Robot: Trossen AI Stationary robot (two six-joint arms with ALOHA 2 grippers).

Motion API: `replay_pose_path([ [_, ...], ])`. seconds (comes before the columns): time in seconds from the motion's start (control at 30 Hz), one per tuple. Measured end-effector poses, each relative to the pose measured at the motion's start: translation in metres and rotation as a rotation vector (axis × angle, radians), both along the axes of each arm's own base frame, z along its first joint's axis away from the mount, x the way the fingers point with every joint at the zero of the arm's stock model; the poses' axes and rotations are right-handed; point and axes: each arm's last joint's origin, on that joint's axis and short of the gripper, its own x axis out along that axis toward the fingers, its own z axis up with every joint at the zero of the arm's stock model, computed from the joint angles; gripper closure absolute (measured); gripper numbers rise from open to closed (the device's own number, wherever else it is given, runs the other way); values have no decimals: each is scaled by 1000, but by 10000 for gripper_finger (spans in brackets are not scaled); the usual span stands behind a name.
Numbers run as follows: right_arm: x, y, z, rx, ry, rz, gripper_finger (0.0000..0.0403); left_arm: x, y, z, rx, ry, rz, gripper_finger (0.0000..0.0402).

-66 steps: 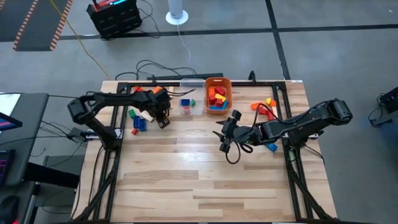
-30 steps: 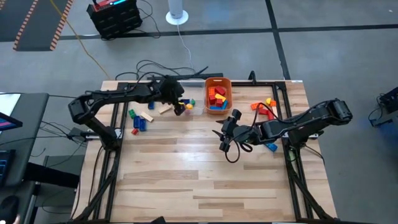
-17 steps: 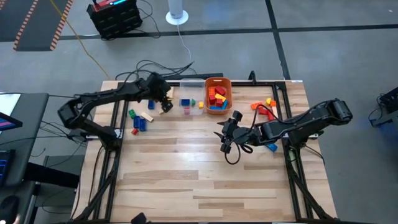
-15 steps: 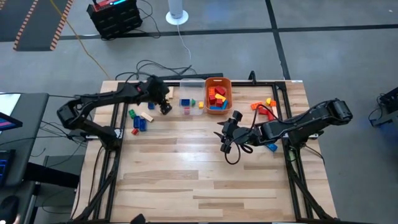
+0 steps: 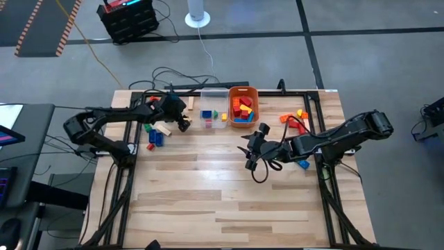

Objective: Sort blocks by size
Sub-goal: Put the wood rectangle block into the clear bin

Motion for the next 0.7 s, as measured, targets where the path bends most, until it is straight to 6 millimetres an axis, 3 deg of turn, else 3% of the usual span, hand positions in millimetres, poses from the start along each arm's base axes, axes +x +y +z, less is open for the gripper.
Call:
replay_pose_path([
  [0.37, -1, 4, -1, -10, 16, 23, 177, 14, 11, -40, -58, 25, -31, 185],
  [0.57, -1, 4, -1, -11, 21, 22, 177, 12, 13, -43, -91, 28, -6, 187],
  [0.7, -1, 4, -1, -10, 20, 23, 177, 12, 10, -45, -108, 52, -13, 227],
])
